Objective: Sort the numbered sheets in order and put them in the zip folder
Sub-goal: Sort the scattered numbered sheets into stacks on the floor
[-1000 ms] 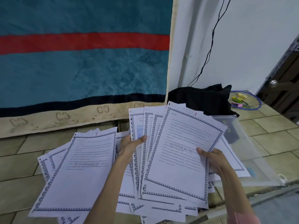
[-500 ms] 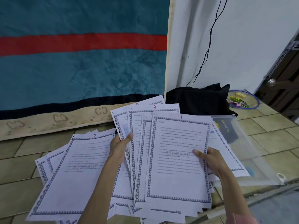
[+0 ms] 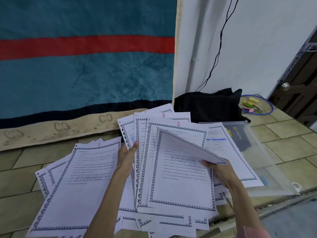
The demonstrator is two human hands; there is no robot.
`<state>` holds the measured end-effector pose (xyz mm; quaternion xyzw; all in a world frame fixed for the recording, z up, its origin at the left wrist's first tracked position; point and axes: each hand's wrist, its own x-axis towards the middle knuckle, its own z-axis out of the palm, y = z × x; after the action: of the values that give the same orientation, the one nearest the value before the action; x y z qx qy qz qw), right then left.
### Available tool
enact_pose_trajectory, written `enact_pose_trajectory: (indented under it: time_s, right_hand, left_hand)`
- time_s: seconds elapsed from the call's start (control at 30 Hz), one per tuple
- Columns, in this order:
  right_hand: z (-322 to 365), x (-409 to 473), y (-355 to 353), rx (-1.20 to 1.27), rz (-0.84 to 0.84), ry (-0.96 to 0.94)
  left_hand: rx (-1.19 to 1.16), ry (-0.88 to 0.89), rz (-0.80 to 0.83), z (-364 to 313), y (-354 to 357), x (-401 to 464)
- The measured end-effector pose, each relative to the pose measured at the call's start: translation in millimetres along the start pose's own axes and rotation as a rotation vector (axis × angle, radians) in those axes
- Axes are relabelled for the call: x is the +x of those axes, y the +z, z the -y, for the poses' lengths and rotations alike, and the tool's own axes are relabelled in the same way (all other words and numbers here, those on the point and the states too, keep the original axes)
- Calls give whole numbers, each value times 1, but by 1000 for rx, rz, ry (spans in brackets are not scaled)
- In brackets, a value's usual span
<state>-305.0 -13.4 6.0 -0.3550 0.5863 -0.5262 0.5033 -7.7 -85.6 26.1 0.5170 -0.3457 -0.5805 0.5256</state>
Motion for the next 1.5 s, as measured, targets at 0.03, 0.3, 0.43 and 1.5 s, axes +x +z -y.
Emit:
enact_pose_trajectory:
  time_s: [0.03,0.3,0.43,1.5]
  right_hand:
    - [0,0,2,5,-3,5]
    - [-12,14,1,77,37,57]
    - [-12,15,3,60,48,70]
    - [-4,14,10,48,90,36]
  left_hand:
    - [-5,-5,-2,1,0,0]
    - [-17,-27,10,3,-1,1]
    - [-16,-32,9,3,-1,2]
    - [18,-73,47,-10,11,-9]
